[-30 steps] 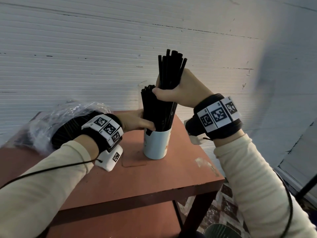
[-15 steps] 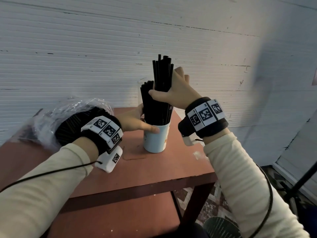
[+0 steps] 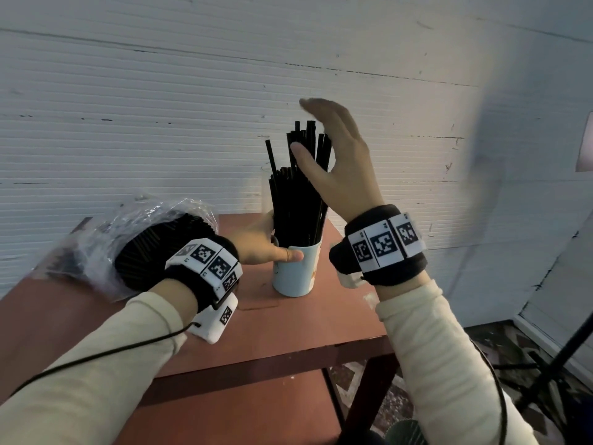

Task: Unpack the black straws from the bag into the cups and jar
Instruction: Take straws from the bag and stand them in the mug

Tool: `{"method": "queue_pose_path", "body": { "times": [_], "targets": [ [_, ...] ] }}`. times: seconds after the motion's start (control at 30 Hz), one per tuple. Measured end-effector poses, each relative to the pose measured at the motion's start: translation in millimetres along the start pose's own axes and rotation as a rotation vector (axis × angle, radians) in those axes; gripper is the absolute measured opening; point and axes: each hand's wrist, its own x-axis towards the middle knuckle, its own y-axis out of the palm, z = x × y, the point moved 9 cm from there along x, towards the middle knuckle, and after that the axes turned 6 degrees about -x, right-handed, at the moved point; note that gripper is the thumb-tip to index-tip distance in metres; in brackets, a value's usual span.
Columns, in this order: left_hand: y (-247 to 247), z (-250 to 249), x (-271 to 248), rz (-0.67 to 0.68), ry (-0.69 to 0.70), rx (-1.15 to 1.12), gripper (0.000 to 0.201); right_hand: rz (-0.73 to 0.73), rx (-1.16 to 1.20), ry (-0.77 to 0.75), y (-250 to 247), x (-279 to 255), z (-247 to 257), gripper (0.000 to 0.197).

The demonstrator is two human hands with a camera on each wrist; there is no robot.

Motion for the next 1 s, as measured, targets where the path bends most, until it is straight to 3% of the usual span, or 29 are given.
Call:
{"method": "queue_pose_path", "body": {
  "times": [0.1,0.27,0.53,0.8,1.0],
  "targets": [
    [-1,1,-1,-0.014,-0.010,0.003,0.118,-0.052,-0.081,-0.049,2,2,-3,0.027],
    [0,3,-1,-0.019,-0.038,0.035,0.112,-0.065,-0.056,-0.035,4,-5,-20,0.021],
    [1,0,-1,-0.034,-0.029,0.011,0.096,-0.077,-0.020,-0.006,10,-10,-30,0.020],
    [1,2,0,-0.010,-0.017,-0.018,0.103,-0.042,-0.047,-0.001,22,-31,-27,0.022],
    [1,3,-1,-0.017,-0.034,-0.011,0.105,-0.006,-0.051,0.024,17,-32,-25,0.038]
  ]
}}
